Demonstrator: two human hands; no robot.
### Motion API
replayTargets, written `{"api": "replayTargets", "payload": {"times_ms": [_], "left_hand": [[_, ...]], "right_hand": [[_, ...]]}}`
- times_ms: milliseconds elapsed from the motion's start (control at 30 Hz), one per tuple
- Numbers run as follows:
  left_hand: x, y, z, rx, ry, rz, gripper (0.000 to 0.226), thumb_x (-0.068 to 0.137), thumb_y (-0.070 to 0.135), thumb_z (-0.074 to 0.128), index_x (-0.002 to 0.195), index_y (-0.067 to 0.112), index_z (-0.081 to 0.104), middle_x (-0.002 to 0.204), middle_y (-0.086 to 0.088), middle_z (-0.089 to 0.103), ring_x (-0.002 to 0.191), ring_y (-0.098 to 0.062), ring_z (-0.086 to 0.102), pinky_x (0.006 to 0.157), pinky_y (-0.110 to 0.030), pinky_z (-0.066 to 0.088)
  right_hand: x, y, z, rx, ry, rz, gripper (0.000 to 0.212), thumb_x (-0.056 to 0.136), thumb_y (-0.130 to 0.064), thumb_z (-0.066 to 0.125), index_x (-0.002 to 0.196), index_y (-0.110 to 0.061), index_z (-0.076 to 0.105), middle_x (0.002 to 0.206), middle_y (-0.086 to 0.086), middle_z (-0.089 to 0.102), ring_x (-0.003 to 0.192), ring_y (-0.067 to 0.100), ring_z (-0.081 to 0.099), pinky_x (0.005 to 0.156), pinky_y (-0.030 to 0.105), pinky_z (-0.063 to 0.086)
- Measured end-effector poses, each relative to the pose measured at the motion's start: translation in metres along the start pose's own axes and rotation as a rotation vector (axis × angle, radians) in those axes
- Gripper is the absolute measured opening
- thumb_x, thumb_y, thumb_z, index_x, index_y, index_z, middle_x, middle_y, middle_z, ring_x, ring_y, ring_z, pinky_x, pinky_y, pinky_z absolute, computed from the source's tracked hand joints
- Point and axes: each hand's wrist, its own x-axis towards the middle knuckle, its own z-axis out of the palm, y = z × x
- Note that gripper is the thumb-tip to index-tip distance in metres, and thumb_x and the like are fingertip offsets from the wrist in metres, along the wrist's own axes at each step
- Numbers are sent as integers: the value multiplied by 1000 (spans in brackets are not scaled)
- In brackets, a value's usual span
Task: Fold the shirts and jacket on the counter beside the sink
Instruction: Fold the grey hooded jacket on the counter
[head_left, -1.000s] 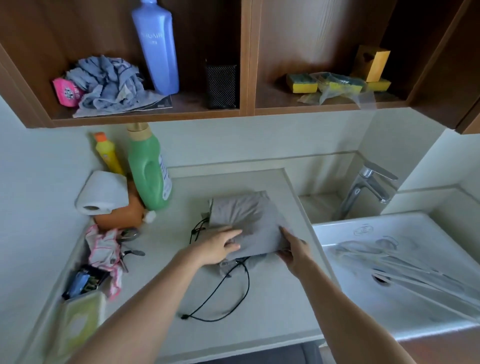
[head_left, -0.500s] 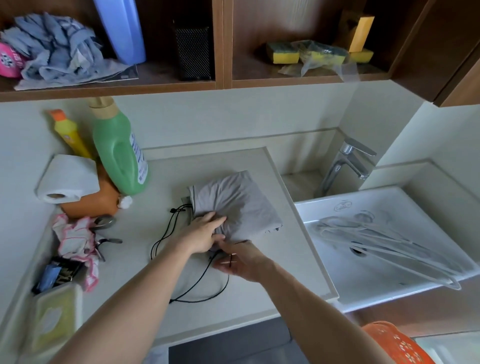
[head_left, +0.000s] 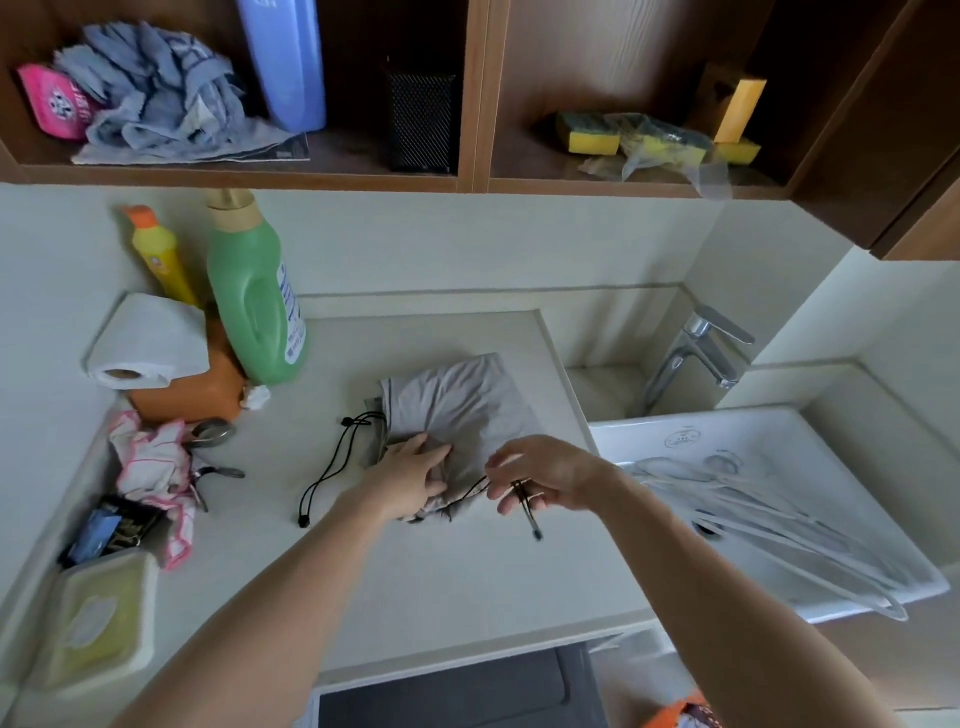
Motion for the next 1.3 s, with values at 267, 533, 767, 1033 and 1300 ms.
{"api": "replayTargets", "payload": {"times_ms": [267,533,767,1033,1300], "left_hand": [[-13,6,6,-23,19,12,63,100,46,50,156,37,23,168,3,-1,154,-24,4,122,-44,20],[-42,0,5,-175,60,32,53,92,45,65,142,34,52,160,7,30,147,-18,27,119,-32,25],[-62,-19,10,-472,525,-445,76,76,44,82,139,18,47,133,-9,47,129,-30,42,110,-41,36],[-73,-4,0,-1300,396,-672,62,59,39,95,105,10,65,96,-4,73,95,-28,69,73,-33,53],[-105,33,3,-1316,-82,-464,104,40,65,94,125,13,65,127,-14,66,118,-33,62,108,-51,44]], "right_hand": [[40,-77,-20,294,66,-350,31,96,-12,63,126,-12,58,115,10,73,87,24,74,49,26,35],[105,-26,-35,-527,514,-310,65,86,-25,74,144,-21,46,143,8,52,125,26,53,101,34,47],[115,36,-33,-424,607,-28,100,78,-63,70,152,-15,22,147,15,40,134,36,40,108,47,39],[100,58,-23,-77,476,-80,75,59,-56,88,110,-8,61,103,5,67,96,22,64,75,32,52],[23,119,-23,295,478,-290,58,65,-30,93,112,-13,63,104,5,74,96,20,71,81,30,58]]}}
